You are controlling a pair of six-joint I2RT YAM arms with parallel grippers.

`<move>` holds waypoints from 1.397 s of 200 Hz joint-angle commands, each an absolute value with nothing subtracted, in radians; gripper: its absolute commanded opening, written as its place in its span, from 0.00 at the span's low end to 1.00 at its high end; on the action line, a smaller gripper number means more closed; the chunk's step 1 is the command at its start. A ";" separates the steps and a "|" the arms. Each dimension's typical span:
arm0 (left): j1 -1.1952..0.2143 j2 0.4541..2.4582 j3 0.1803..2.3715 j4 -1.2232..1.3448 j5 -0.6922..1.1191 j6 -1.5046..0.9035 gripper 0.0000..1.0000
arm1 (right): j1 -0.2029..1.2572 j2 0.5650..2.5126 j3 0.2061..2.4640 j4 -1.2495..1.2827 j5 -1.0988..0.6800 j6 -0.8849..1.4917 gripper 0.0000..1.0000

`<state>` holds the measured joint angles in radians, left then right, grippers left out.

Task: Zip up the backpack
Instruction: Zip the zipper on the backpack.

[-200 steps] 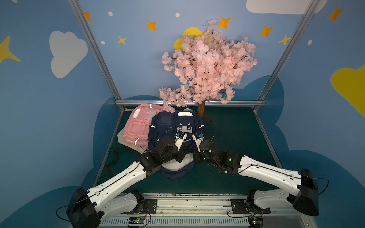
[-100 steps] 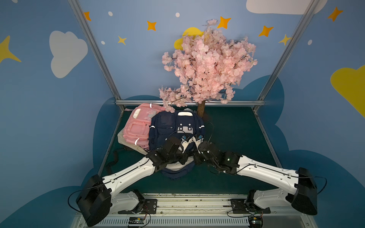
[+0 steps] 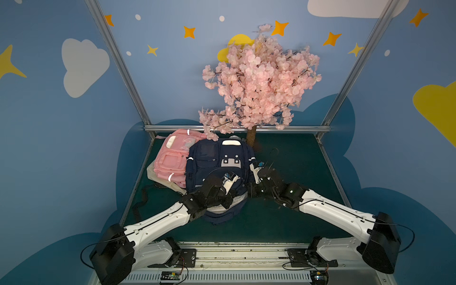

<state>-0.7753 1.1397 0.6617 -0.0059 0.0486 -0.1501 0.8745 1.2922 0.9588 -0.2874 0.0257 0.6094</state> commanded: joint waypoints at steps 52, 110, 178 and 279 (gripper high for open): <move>-0.822 1.065 0.629 -0.126 0.017 -0.222 0.03 | 0.592 1.394 1.021 -0.253 0.047 0.578 0.00; -0.870 1.066 0.625 -0.133 0.015 -0.228 0.02 | 0.542 1.467 1.086 -0.235 0.071 0.536 0.00; -0.946 1.044 0.605 -0.109 -0.014 -0.240 0.03 | 0.497 1.639 1.211 -0.237 0.165 0.486 0.00; -0.940 1.144 0.695 -0.131 -0.290 -0.159 0.02 | 0.550 1.452 1.088 -0.300 -0.048 0.582 0.25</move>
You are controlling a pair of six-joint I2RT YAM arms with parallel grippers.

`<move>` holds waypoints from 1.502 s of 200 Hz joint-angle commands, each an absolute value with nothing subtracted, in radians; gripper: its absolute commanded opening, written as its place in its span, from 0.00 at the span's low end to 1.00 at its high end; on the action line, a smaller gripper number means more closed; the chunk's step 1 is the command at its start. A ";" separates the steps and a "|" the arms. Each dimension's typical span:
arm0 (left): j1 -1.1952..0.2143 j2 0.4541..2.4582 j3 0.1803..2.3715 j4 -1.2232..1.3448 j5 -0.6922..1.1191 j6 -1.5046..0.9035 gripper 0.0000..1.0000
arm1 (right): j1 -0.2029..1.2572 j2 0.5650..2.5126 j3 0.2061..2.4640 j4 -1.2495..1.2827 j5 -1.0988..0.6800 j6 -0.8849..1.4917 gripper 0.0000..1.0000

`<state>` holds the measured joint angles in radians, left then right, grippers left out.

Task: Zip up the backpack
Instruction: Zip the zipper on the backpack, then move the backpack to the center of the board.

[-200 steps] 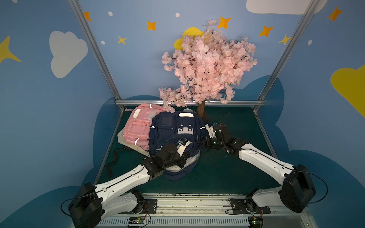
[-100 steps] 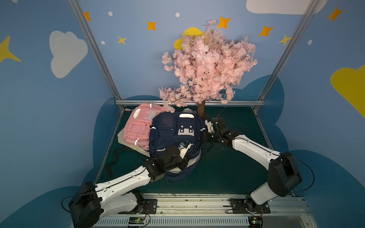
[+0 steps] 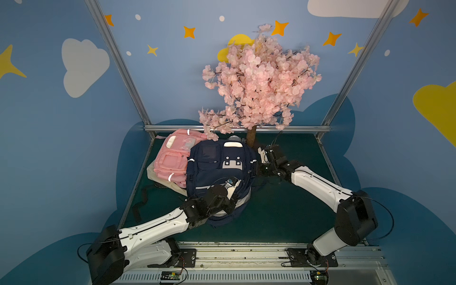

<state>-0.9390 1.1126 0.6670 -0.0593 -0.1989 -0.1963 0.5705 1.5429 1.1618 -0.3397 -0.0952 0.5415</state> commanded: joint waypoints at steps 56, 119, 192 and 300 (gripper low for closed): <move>-0.936 1.220 0.684 -0.080 -0.284 -0.109 0.03 | 0.536 1.355 0.921 -0.206 -0.057 0.584 0.56; -0.939 1.188 0.643 -0.110 -0.294 -0.113 0.03 | 0.461 1.636 1.130 -0.146 -0.218 0.604 0.74; -0.946 1.162 0.624 -0.109 -0.274 -0.114 0.03 | 0.453 1.963 1.340 -0.100 -0.371 0.703 0.57; -0.946 1.105 0.668 -0.116 -0.481 -0.082 0.03 | 0.491 1.148 0.915 -0.387 -0.106 0.868 0.00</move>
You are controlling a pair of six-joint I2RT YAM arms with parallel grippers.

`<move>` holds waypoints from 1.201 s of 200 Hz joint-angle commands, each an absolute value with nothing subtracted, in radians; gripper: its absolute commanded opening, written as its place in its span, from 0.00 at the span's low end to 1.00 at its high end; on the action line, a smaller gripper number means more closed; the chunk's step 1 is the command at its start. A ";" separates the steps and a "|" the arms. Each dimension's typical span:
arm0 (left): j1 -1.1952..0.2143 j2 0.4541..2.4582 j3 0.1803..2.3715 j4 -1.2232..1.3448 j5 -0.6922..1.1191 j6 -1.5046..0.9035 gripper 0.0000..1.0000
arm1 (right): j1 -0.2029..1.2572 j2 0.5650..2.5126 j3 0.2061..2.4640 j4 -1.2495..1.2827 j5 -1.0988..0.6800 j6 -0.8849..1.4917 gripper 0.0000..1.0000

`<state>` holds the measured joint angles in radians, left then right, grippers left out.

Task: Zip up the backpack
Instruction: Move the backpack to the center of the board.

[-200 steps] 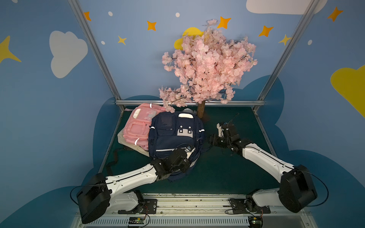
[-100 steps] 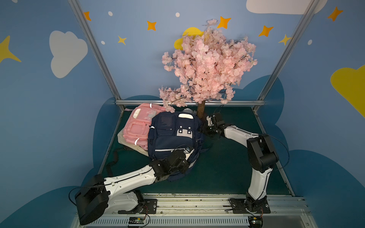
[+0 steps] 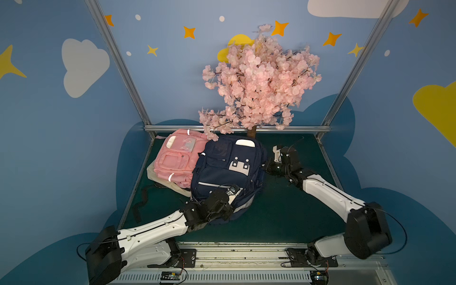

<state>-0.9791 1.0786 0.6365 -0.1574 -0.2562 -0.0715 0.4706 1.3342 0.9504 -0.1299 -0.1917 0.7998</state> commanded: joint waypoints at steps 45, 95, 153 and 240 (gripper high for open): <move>-0.945 1.296 0.709 0.102 -0.523 0.004 0.03 | 0.500 0.876 0.838 -0.627 0.041 0.933 0.00; -0.902 1.563 0.977 -0.079 -0.469 -0.097 0.45 | 0.496 0.730 0.699 -0.744 0.154 1.085 0.00; -0.900 1.389 0.897 -0.310 -0.431 -0.503 0.70 | 0.499 0.654 0.482 -0.601 0.124 1.234 0.00; -0.757 1.383 0.614 0.049 -0.036 -0.876 0.85 | 0.593 0.935 0.487 -0.484 -0.034 1.160 0.13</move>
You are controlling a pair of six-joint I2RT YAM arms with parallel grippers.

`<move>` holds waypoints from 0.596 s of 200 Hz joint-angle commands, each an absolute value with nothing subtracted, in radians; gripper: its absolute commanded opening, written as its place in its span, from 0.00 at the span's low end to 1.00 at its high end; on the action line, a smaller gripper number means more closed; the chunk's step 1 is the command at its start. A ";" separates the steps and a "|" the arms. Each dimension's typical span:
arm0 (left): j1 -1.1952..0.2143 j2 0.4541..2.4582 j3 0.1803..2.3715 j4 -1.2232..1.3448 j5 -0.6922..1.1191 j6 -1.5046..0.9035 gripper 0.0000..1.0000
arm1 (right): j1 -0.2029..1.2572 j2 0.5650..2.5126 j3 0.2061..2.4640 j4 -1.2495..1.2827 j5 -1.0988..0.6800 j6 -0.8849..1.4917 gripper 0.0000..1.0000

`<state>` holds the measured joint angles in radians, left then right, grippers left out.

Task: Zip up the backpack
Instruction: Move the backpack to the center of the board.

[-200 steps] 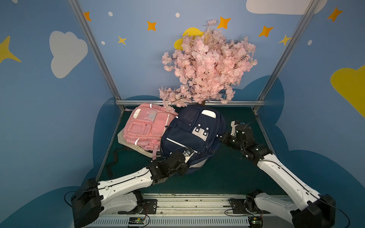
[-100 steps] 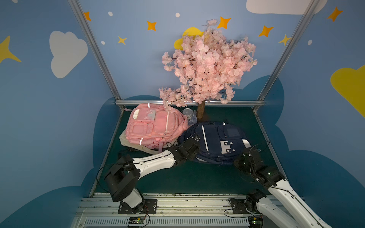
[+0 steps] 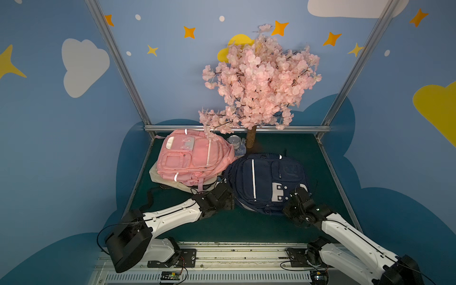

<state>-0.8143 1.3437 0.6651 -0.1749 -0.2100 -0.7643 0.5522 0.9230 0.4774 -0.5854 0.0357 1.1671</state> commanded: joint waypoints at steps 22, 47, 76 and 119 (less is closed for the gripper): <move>-0.727 1.471 0.638 0.175 0.089 -0.853 0.86 | 0.633 0.947 0.465 -0.452 -0.032 1.176 0.14; -0.724 1.542 0.638 0.312 0.176 -0.870 0.87 | 0.666 0.968 0.465 -0.444 -0.026 1.175 0.14; -0.724 1.601 0.624 0.411 0.205 -0.900 0.82 | 0.684 0.999 0.458 -0.401 -0.044 1.171 0.15; -0.722 1.635 0.666 0.355 0.180 -0.891 0.28 | 0.723 1.075 0.511 -0.402 -0.059 1.116 0.21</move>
